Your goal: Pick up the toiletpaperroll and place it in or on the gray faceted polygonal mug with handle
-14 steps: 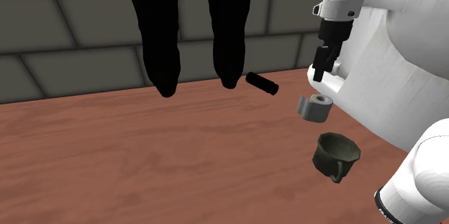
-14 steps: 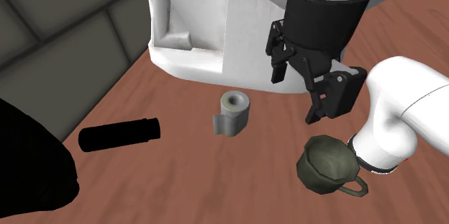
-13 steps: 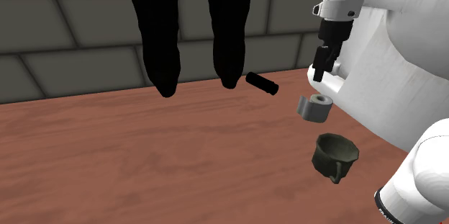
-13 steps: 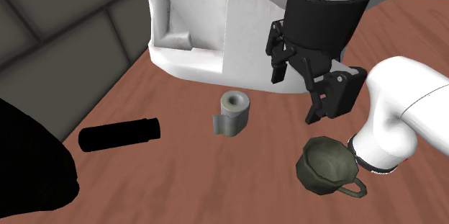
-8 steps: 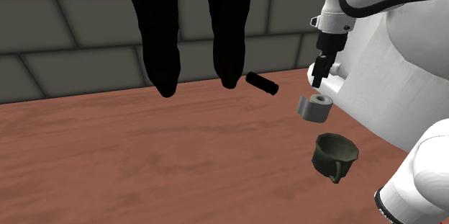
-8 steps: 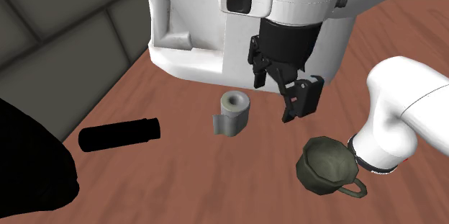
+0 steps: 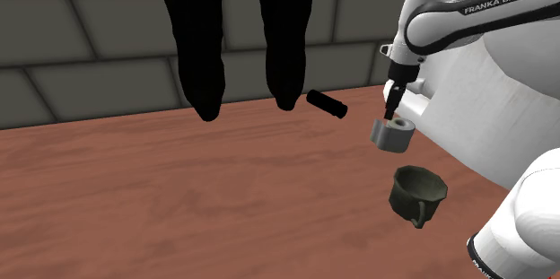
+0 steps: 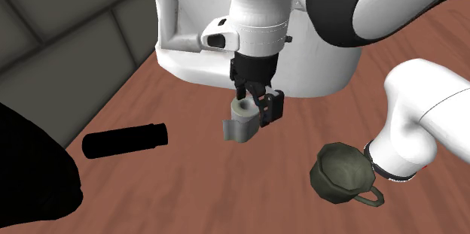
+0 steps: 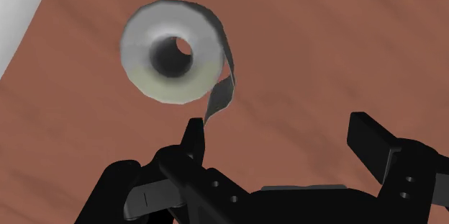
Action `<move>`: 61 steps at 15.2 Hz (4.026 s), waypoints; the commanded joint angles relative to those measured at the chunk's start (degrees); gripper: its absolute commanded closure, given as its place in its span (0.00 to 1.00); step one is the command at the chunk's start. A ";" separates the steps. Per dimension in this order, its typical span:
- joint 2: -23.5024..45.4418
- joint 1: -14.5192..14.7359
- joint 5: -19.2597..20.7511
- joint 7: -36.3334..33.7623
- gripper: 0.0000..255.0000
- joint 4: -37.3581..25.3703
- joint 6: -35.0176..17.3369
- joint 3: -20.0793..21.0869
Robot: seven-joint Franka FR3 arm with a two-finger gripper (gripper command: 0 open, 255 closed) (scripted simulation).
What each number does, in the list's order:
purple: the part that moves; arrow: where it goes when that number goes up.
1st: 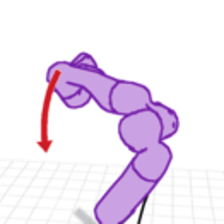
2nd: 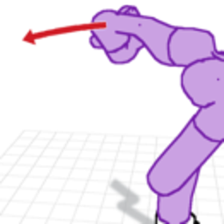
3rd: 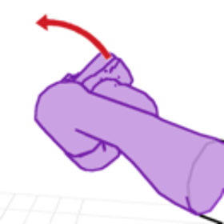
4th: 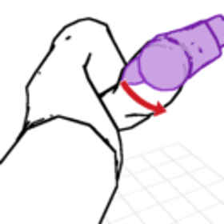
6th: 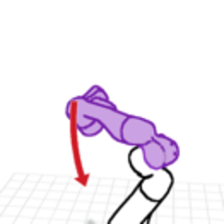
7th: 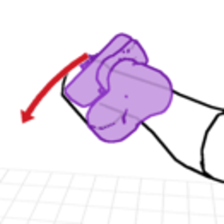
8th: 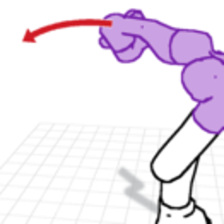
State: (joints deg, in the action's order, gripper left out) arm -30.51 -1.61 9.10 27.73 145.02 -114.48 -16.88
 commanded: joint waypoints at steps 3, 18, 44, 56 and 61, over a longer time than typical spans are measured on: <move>7.55 0.60 -0.07 6.99 0.00 -0.44 -8.09 -4.57; 11.58 0.90 -0.53 7.98 0.00 2.80 -15.32 -5.85; 5.50 0.61 -0.19 7.04 1.00 -4.40 -2.17 -3.81; 3.32 0.80 -0.66 6.86 1.00 -11.97 7.57 -2.48; 3.02 0.95 -0.93 6.88 1.00 -15.57 11.46 -2.02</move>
State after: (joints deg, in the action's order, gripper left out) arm -27.43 -0.72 8.24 34.67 130.20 -103.82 -19.05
